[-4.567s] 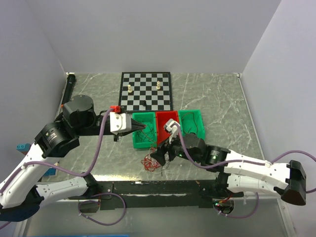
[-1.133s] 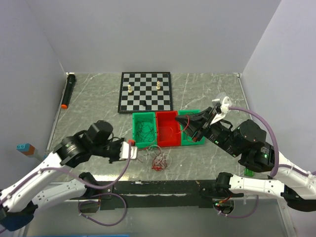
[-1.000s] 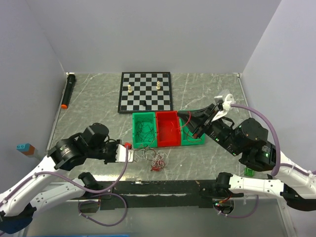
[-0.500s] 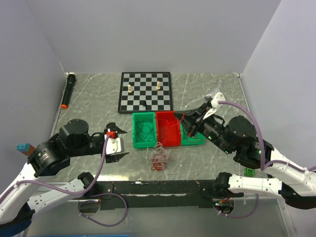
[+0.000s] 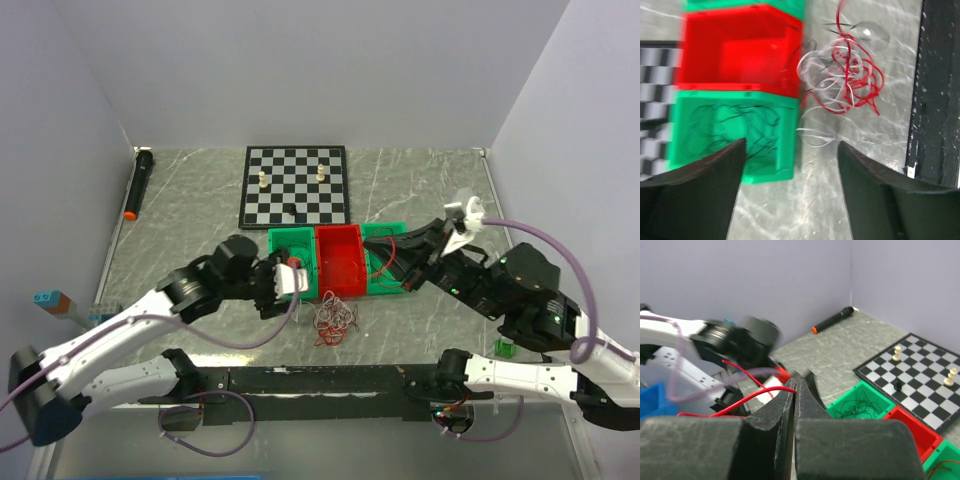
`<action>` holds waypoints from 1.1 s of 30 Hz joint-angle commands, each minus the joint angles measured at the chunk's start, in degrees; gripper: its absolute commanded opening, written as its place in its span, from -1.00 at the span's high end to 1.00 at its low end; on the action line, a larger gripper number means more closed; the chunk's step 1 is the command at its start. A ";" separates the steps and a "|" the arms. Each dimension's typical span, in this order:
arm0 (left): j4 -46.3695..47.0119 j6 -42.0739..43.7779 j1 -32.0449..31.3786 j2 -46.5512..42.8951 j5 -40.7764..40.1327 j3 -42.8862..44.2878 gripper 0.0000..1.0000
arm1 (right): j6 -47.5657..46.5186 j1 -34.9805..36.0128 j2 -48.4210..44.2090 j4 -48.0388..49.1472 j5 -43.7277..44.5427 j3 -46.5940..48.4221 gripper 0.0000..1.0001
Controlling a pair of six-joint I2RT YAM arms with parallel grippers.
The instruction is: Untangle the cables
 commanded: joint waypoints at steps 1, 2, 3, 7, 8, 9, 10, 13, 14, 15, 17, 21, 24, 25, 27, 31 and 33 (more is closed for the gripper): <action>7.46 2.82 0.13 5.88 7.44 -0.61 -0.62 | -1.05 0.30 -3.11 1.34 -2.00 0.77 1.00; 9.21 3.43 0.22 7.11 7.80 -1.84 -0.63 | -1.22 0.30 -3.81 1.17 -2.27 0.94 1.00; 10.53 4.75 0.22 8.08 8.15 -2.72 -0.62 | -1.40 0.21 -4.34 1.08 -2.71 1.12 1.00; 15.37 10.38 0.04 12.13 9.99 -5.36 -0.60 | -2.01 0.30 -6.18 0.20 -3.15 2.00 1.00; 16.16 10.56 0.04 13.09 10.52 -5.45 -0.60 | -2.19 0.30 -6.62 0.03 -3.15 2.35 1.00; 17.48 9.60 -0.13 14.06 10.79 -5.37 -0.59 | -2.37 0.30 -7.06 -0.24 -3.15 2.70 1.00; 18.36 8.72 -0.57 15.46 11.14 -4.76 -0.60 | -2.63 0.30 -7.76 -0.24 -3.24 3.05 1.00; 22.31 6.17 -1.97 17.49 11.58 -3.78 -0.61 | -3.07 0.30 -8.91 0.37 -5.25 4.46 1.00; 22.93 6.25 -2.76 17.85 12.10 -3.52 -0.61 | -3.16 0.30 -9.26 0.90 -6.04 4.81 1.00; 23.11 6.60 -3.47 18.46 12.46 -3.17 -0.61 | -3.24 0.30 -9.18 1.43 -7.09 5.34 1.00; 24.43 5.56 -5.22 20.30 12.72 -2.47 -0.61 | -3.51 0.30 -8.74 1.52 -8.24 6.65 1.00; 28.11 6.60 -7.34 24.26 12.72 -1.85 -0.61 | -4.39 0.30 -8.21 1.43 -8.51 8.59 1.00; 29.97 7.22 -7.78 27.07 13.07 -1.76 -0.60 | -5.35 0.30 -9.70 2.04 -8.25 8.51 1.00; 31.02 6.78 -8.13 27.95 13.07 -1.67 -0.59 | -5.70 0.30 -10.14 2.39 -8.16 8.42 1.00; 32.16 6.52 -9.18 29.71 13.07 -1.24 -0.58 | -6.23 0.30 -10.67 2.22 -8.07 8.68 1.00; 33.31 6.78 -11.38 33.22 12.64 -0.45 -0.57 | -6.50 0.30 -11.02 1.52 -8.51 8.95 1.00; 34.62 6.52 -12.35 34.98 12.11 0.52 -0.57 | -6.32 0.30 -11.46 1.96 -8.51 8.59 1.00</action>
